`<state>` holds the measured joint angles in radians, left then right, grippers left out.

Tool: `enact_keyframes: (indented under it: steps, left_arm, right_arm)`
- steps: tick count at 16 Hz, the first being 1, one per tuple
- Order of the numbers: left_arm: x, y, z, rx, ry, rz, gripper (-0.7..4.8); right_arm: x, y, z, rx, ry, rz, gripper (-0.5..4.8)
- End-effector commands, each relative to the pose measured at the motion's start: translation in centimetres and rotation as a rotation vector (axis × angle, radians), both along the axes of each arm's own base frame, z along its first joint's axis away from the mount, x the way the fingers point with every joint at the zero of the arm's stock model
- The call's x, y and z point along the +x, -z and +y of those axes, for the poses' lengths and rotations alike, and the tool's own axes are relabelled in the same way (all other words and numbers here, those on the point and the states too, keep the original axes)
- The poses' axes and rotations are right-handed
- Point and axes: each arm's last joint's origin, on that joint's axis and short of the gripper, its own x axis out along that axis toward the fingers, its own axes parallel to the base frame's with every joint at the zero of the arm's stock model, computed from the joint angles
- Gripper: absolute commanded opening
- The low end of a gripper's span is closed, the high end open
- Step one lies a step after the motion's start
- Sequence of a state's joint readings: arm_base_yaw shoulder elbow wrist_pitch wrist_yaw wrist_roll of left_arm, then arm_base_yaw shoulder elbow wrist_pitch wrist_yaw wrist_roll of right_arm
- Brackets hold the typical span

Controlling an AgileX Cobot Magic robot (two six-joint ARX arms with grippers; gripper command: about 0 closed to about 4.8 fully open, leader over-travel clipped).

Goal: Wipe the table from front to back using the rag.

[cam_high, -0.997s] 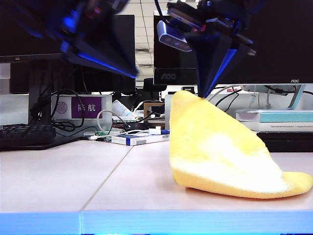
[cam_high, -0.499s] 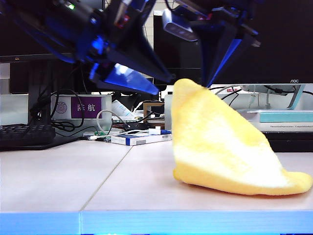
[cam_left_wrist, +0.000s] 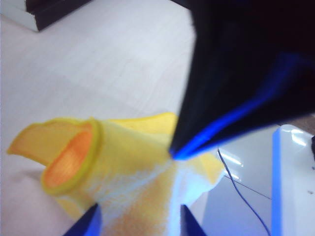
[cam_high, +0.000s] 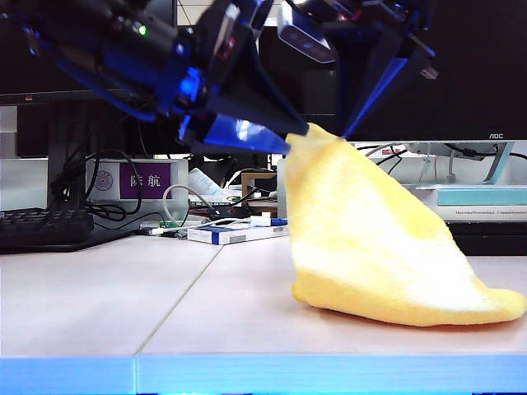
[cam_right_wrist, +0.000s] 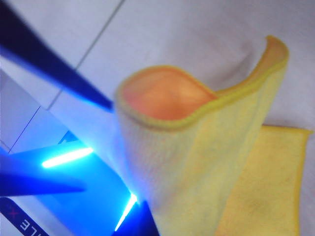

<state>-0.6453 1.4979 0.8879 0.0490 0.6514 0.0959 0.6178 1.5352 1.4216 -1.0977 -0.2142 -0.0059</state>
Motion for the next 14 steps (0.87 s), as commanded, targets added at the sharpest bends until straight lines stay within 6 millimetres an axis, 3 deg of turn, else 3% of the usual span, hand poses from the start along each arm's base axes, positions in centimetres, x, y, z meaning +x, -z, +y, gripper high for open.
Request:
enact_keyframes:
  steps: [1,2,3,5,6,14]
  left_arm:
    - [0.2,0.4,-0.3,-0.007,0.007,0.0,2.11]
    - [0.3,0.5,-0.3,-0.007,0.007,-0.001,2.1]
    - [0.5,0.7,-0.5,-0.01,0.007,-0.005,1.7]
    - [0.7,1.0,-0.6,-0.012,0.001,-0.013,0.22]
    - [0.8,1.1,-0.6,-0.011,0.0,-0.013,-0.1]
    - [1.1,2.0,-0.9,0.011,-0.011,-0.001,-0.07]
  right_arm:
    - [-0.1,-0.4,0.0,0.019,-0.031,-0.015,-0.04]
    - [-0.1,-0.4,0.0,0.019,-0.031,-0.015,-0.04]
    - [-0.1,-0.4,0.0,0.019,-0.032,-0.015,-0.04]
    - [-0.2,-0.4,0.0,0.025,-0.037,-0.011,-0.04]
    - [-0.2,-0.4,0.0,0.028,-0.038,-0.009,-0.04]
    - [-1.5,-2.7,-1.4,0.075,-0.023,-0.088,-0.04]
